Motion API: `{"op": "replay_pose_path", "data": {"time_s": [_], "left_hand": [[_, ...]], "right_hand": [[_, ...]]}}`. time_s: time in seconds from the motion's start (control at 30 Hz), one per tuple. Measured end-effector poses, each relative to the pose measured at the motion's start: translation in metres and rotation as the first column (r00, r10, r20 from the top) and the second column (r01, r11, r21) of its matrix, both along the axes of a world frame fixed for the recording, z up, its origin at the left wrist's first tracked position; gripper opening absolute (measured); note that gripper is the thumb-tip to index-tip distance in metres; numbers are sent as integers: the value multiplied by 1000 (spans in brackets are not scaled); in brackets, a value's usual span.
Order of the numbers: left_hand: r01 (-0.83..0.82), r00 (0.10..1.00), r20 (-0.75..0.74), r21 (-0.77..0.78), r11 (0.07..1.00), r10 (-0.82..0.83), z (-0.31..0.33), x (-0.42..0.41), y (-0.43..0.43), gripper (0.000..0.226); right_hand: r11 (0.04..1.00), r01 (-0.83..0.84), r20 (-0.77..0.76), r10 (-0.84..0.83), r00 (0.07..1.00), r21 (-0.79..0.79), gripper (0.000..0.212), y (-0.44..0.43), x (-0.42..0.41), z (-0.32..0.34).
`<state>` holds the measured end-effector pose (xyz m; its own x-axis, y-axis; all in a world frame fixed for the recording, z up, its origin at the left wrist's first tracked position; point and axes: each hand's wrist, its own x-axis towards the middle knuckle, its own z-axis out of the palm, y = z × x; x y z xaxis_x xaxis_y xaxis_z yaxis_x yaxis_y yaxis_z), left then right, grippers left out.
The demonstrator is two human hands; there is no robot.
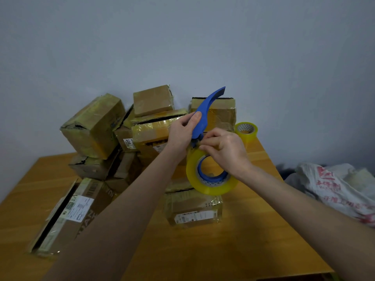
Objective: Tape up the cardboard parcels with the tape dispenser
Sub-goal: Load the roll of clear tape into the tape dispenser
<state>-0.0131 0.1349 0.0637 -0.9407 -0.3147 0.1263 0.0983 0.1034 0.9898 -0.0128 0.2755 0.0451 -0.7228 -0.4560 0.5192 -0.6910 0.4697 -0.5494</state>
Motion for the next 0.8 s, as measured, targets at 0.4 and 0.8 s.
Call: {"op": "replay_pose_path", "data": {"time_s": [0.4,0.8], "left_hand": [[-79,997,-11,60,995,80,0,5,-9,37],[-47,999,0,35,998,47,4,2,-12,32]], "right_hand": [[991,47,384,-91,919,125,79,18,-21,4],[994,-20,212,-3,977,104,55,25,-13,-10]]}}
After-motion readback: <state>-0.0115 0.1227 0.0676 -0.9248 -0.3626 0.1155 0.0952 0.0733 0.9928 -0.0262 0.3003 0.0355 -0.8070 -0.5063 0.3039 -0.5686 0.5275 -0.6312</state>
